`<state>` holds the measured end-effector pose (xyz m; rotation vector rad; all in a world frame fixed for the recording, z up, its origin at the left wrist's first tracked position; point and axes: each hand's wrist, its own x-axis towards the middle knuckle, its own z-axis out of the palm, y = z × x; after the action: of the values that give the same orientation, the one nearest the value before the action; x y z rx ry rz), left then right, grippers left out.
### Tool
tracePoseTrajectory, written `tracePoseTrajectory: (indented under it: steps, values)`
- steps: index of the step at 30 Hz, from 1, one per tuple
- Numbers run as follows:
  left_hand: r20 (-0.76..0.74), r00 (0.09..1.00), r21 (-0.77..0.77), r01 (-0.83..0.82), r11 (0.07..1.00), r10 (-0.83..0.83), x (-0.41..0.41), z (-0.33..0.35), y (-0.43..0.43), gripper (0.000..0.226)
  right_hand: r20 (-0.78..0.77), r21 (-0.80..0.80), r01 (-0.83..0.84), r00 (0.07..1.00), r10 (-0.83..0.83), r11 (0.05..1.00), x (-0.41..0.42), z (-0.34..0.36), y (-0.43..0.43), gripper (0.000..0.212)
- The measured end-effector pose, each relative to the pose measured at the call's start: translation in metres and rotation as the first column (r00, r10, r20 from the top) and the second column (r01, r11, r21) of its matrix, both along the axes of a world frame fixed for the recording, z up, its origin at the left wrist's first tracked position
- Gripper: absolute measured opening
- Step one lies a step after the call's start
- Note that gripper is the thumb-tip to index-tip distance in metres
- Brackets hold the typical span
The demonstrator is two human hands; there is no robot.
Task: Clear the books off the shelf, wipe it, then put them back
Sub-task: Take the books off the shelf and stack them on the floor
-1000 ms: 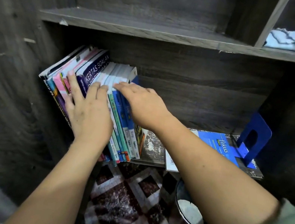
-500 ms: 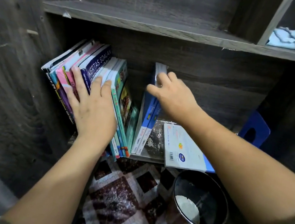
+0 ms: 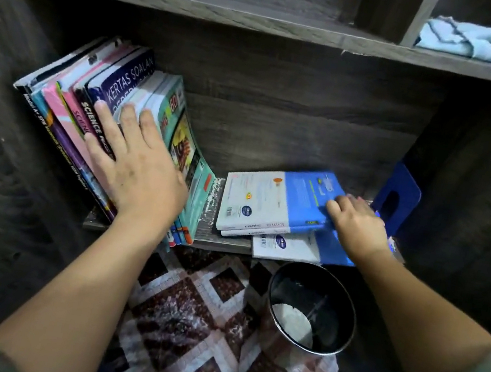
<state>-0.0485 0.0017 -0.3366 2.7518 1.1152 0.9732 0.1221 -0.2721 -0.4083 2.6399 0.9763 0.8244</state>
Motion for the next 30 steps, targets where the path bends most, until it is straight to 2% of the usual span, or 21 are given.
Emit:
tracePoseTrajectory:
  steps: [2,3,5,7,9,11,15,17,21,26,30]
  values:
    - [0.016,1.0,0.027,0.02,0.999,-0.02,0.002,-0.003,-0.004,0.092,-0.118,-0.044,0.079,0.99,-0.084,0.996,0.003,-0.017,-0.008,0.037]
    - [0.014,0.999,0.048,0.044,0.998,-0.045,0.004,-0.005,-0.007,0.091,-0.125,-0.093,0.096,0.986,-0.108,0.991,0.005,-0.02,-0.006,0.043]
    - [-0.018,0.996,0.072,0.084,0.994,-0.083,0.006,-0.009,-0.011,0.092,-0.181,-0.219,0.194,0.955,-0.235,0.956,-0.001,-0.017,0.001,0.043]
    - [-0.044,0.996,0.062,0.081,0.995,-0.078,0.008,-0.009,-0.013,0.096,-0.239,-0.315,0.332,0.879,-0.412,0.889,-0.008,-0.023,0.009,0.037]
    - [-0.061,0.996,0.039,0.065,0.997,-0.063,0.01,-0.007,-0.014,0.097,-0.283,-0.395,0.415,0.794,-0.539,0.819,-0.017,-0.022,0.022,0.043]
    - [-0.069,0.996,0.03,0.061,0.998,-0.059,0.011,-0.005,-0.015,0.096,-0.348,-0.378,0.339,0.811,-0.471,0.862,-0.026,-0.022,0.036,0.049]
    - [-0.08,0.995,0.008,0.062,0.998,-0.061,0.012,-0.004,-0.016,0.095,-0.505,-0.227,0.037,0.85,-0.15,0.973,-0.04,-0.03,0.059,0.07]
    - [-0.089,0.994,0.005,0.064,0.998,-0.063,0.011,-0.005,-0.015,0.095,-0.504,-0.193,-0.051,0.862,-0.054,0.98,-0.04,-0.036,0.065,0.082]
    - [-0.095,0.992,0.021,0.08,0.997,-0.077,0.01,-0.007,-0.011,0.094,-0.456,-0.265,-0.164,0.889,0.026,0.95,-0.038,-0.042,0.082,0.101]
    - [-0.094,0.992,0.059,0.096,0.994,-0.09,0.008,-0.011,-0.008,0.088,-0.427,-0.295,-0.276,0.894,0.132,0.915,-0.042,-0.046,0.115,0.095]
    - [-0.121,0.988,0.078,0.102,0.992,-0.092,0.006,-0.012,-0.007,0.092,-0.451,-0.356,-0.257,0.889,0.075,0.898,-0.046,-0.043,0.134,0.071]
